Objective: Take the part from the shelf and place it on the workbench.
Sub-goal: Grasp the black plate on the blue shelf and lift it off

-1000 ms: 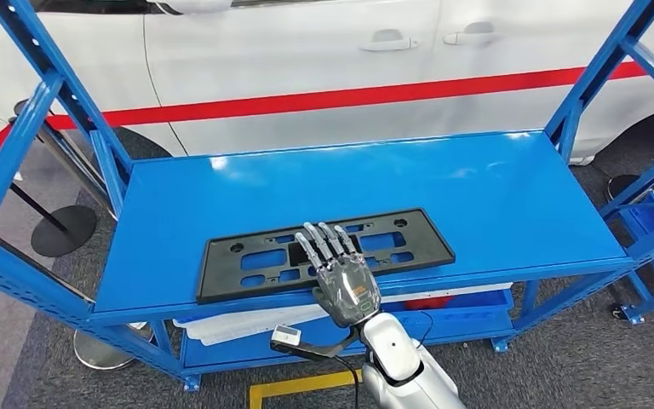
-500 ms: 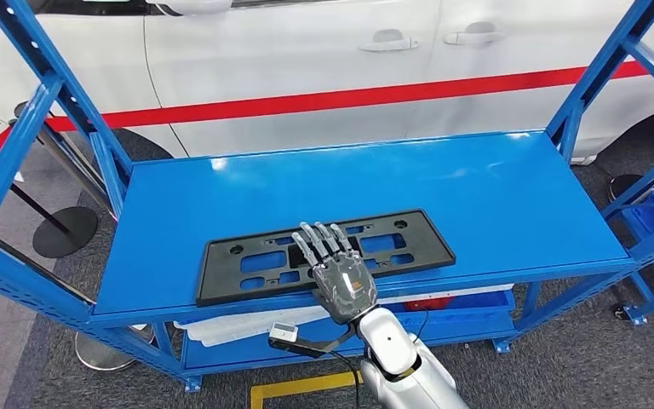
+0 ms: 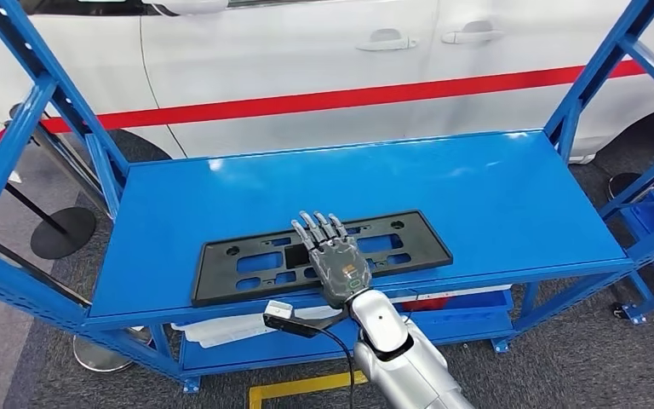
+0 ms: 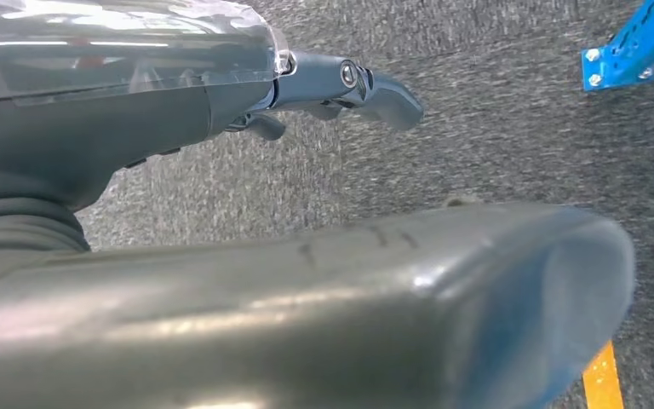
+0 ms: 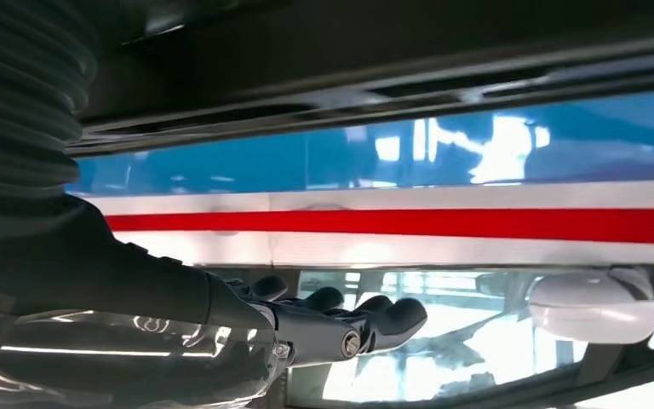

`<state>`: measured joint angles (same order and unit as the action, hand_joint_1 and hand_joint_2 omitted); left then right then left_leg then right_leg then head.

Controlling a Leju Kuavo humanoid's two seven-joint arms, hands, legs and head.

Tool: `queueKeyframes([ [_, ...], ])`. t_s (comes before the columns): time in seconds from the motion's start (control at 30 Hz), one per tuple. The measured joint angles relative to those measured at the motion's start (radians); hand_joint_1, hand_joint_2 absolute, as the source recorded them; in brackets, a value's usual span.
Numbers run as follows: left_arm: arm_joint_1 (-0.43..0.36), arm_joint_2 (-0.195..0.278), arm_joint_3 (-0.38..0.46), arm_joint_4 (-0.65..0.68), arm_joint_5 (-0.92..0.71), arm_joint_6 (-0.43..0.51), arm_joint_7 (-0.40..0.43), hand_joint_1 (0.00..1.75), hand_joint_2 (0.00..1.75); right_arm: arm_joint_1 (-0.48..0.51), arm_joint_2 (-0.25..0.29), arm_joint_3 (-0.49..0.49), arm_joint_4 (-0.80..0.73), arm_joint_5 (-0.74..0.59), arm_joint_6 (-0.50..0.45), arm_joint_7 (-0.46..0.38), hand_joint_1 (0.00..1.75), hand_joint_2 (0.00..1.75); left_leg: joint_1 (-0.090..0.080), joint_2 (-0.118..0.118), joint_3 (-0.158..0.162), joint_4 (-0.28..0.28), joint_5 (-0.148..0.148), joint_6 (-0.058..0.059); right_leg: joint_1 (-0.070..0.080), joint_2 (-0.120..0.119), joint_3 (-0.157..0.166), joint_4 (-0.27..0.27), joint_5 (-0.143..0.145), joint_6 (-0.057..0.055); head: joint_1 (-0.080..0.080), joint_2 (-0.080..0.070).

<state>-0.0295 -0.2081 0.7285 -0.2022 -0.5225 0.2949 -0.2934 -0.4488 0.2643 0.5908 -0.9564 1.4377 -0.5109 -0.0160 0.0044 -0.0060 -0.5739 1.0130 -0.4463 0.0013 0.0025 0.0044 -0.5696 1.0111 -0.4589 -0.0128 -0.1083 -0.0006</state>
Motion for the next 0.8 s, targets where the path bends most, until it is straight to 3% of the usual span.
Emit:
queueKeyframes([
  [0.03,0.000,-0.003,0.001,0.000,0.000,0.000,0.001,0.00,0.00,-0.002,0.003,-0.001,0.006,-0.003,0.004,-0.001,1.54,1.75,0.002,0.000,0.000,-0.002,0.002,0.005,0.000,0.000,-0.001,0.001,-0.002,0.005,0.000,0.000],
  [0.1,-0.001,-0.007,0.004,0.000,0.002,0.001,0.001,0.00,0.00,-0.008,0.008,-0.004,0.018,-0.014,0.013,-0.006,1.59,1.75,0.005,0.002,0.002,-0.008,0.006,0.016,-0.002,0.000,-0.015,0.034,-0.026,0.016,0.000,0.000],
  [0.2,-0.002,-0.011,0.007,0.000,0.003,0.001,0.001,0.00,0.00,-0.016,0.012,-0.009,0.036,-0.024,0.024,-0.010,1.75,1.75,0.007,0.004,0.001,-0.010,0.007,0.026,-0.008,-0.001,-0.104,0.217,-0.115,0.028,0.000,0.000],
  [0.23,-0.002,-0.012,0.009,0.000,0.003,0.001,0.001,0.00,0.00,-0.016,0.012,-0.010,0.043,-0.026,0.026,-0.011,1.75,1.75,0.006,0.004,0.001,-0.009,0.007,0.026,-0.009,-0.001,-0.135,0.275,-0.132,0.031,0.000,0.000],
  [0.27,-0.002,-0.012,0.011,0.000,0.003,0.001,0.001,0.00,0.00,-0.016,0.012,-0.011,0.049,-0.027,0.027,-0.011,1.75,1.75,0.006,0.003,0.001,-0.009,0.007,0.026,-0.011,-0.001,-0.150,0.299,-0.128,0.032,0.000,0.000],
  [0.3,-0.001,-0.012,0.012,0.000,0.003,0.002,0.001,0.00,0.00,-0.017,0.012,-0.012,0.054,-0.031,0.029,-0.012,1.75,1.75,0.006,0.002,0.003,-0.009,0.006,0.026,-0.013,-0.002,-0.144,0.280,-0.104,0.031,0.000,0.000],
  [0.37,-0.002,-0.015,0.015,0.000,0.003,0.002,0.001,0.00,0.00,-0.020,0.013,-0.015,0.063,-0.041,0.033,-0.015,1.75,1.75,0.006,0.000,0.008,-0.008,0.002,0.022,-0.015,-0.002,-0.086,0.146,-0.028,0.026,0.000,0.000],
  [0.43,-0.002,-0.018,0.016,0.000,0.003,0.002,0.002,0.00,0.00,-0.026,0.015,-0.019,0.070,-0.053,0.038,-0.019,1.75,1.75,0.003,-0.001,0.007,-0.005,-0.001,0.013,-0.011,-0.002,-0.035,0.030,0.015,0.019,0.000,0.000],
  [0.53,-0.003,-0.019,0.017,0.000,0.002,0.002,0.004,0.00,0.00,-0.031,0.017,-0.023,0.078,-0.068,0.040,-0.027,1.75,1.75,0.002,-0.001,0.006,-0.008,-0.001,-0.004,-0.006,0.000,-0.027,0.003,0.019,0.008,0.000,0.000],
  [0.6,-0.003,-0.019,0.017,0.000,0.000,0.001,0.004,0.00,0.00,-0.033,0.019,-0.023,0.080,-0.076,0.039,-0.030,1.75,1.75,0.004,0.000,0.001,0.011,-0.018,-0.015,-0.010,0.000,-0.022,-0.005,0.023,-0.004,0.000,0.000],
  [0.63,-0.004,-0.019,0.017,0.000,0.000,0.001,0.004,0.00,0.00,-0.033,0.020,-0.023,0.080,-0.080,0.039,-0.031,1.75,1.75,0.005,0.000,-0.014,0.048,-0.041,-0.019,-0.012,-0.002,-0.019,-0.009,0.024,-0.010,0.000,0.000],
  [0.73,-0.002,-0.019,0.017,0.000,-0.001,0.001,0.004,0.00,0.00,-0.030,0.021,-0.023,0.080,-0.090,0.040,-0.034,1.75,1.75,0.008,0.001,-0.104,0.239,-0.130,-0.029,-0.009,-0.005,-0.018,-0.010,0.022,-0.020,0.000,0.000],
  [0.77,-0.001,-0.019,0.018,0.000,-0.001,0.001,0.004,0.00,0.00,-0.028,0.021,-0.023,0.080,-0.093,0.041,-0.036,1.75,1.75,0.008,0.001,-0.122,0.277,-0.138,-0.031,-0.007,-0.005,-0.018,-0.010,0.022,-0.021,0.000,0.000],
  [0.8,0.000,-0.019,0.018,0.000,-0.001,0.001,0.005,0.00,0.00,-0.027,0.020,-0.024,0.079,-0.097,0.042,-0.037,1.75,1.75,0.008,0.001,-0.122,0.277,-0.127,-0.032,-0.007,-0.004,-0.018,-0.009,0.021,-0.021,0.000,0.000],
])
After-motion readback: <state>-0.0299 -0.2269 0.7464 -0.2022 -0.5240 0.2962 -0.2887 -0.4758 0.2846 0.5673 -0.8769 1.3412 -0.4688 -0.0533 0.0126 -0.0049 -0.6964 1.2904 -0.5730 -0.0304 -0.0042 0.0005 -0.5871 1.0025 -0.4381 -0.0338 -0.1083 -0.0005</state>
